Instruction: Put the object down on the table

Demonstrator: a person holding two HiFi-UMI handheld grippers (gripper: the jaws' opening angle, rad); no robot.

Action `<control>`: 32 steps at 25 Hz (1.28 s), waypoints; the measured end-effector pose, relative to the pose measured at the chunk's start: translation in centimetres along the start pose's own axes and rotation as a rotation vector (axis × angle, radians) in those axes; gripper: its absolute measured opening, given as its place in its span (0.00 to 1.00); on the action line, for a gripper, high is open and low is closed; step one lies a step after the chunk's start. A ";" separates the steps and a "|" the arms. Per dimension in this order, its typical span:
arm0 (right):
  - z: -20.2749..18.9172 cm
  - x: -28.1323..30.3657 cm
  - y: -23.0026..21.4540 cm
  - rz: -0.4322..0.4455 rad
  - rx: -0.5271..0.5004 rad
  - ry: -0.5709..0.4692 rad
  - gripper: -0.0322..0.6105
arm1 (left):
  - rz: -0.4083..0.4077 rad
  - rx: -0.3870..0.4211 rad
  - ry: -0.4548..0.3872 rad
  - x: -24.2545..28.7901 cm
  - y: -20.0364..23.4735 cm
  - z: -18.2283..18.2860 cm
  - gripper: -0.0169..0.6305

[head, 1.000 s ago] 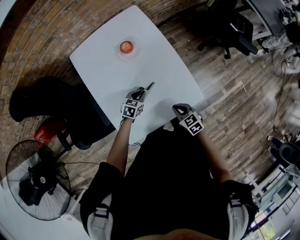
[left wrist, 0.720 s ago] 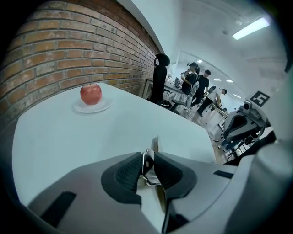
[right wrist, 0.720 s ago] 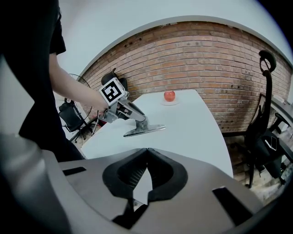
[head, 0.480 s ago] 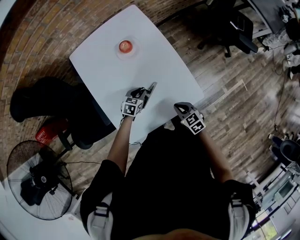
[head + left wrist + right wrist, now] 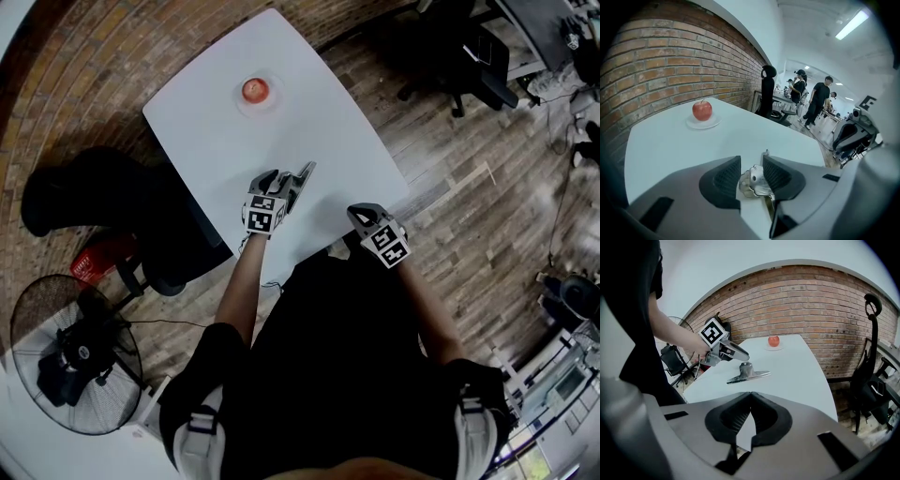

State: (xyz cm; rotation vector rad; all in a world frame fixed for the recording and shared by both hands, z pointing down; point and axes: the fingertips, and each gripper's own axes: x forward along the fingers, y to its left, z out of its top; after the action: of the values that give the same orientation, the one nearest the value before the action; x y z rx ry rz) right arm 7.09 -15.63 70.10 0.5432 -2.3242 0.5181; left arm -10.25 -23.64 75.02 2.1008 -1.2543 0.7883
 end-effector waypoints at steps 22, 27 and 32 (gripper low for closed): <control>1.6 0.5 1.8 -0.035 -0.031 -0.026 0.05 | -0.019 -0.035 -0.074 -4.6 -1.0 -1.9 0.25; 2.5 0.4 1.5 -0.056 -0.030 -0.042 0.05 | -0.051 -0.030 -0.116 -6.0 -1.7 -1.4 0.15; 3.6 0.6 1.8 -0.059 -0.045 -0.055 0.05 | -0.082 -0.006 -0.152 -7.9 -2.1 -1.4 0.08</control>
State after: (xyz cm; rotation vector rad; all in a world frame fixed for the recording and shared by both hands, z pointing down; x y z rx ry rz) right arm 3.84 -16.12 67.67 0.6101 -2.3578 0.4275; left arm -11.68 -17.27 69.89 2.2269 -1.2367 0.5977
